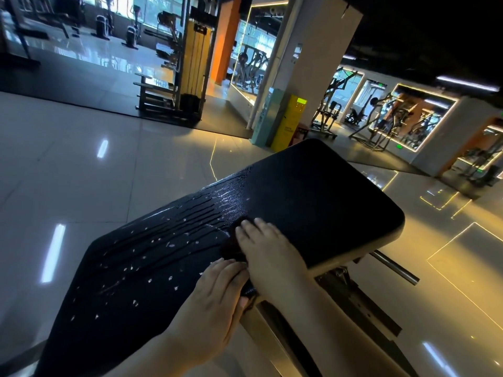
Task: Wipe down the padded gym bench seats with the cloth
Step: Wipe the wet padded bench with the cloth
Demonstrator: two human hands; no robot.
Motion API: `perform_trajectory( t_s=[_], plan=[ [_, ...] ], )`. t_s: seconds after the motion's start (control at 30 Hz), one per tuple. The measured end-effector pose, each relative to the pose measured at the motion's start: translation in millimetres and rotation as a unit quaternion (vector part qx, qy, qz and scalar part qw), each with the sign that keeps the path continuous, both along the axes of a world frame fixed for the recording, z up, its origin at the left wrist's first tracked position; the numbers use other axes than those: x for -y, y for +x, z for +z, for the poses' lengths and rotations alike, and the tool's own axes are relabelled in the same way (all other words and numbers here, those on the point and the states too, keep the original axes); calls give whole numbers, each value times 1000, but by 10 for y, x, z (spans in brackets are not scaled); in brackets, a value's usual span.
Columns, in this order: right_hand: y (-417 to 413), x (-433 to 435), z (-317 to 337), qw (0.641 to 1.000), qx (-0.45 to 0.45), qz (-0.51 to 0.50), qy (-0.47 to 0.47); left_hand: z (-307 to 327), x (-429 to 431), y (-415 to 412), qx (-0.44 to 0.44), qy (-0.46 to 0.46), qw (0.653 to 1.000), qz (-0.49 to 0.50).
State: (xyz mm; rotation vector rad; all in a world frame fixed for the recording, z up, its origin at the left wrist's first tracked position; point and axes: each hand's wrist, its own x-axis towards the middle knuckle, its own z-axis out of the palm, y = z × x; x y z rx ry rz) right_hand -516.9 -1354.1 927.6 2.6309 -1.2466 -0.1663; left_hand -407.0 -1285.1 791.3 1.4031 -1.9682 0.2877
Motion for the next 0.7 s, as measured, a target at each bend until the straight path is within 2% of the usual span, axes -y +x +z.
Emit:
perform_trajectory(
  t_s=[0.17,0.3,0.37,0.43,0.57,0.7],
  plan=[
    [-321,-29,10,999,26,30,0,-7,16,7,3,-16,1000,-8],
    [-570,145,271,994,17,-61,-90,-8,14,-28,-12,3,1000,12],
    [-491,151,299,991,26,-91,-99,-23,6,-31,-12,15,1000,13],
    [-322,87,215,993,30,-87,-78,-18,-5,-27,-8,15,1000,13],
    [-64,-97,-11,1000,20,0,-8,-10,-21,-15,-12,-5,1000,6],
    [-213,-102,2,999,30,15,23,-43,-2,4,-16,-16,1000,6]
  ],
)
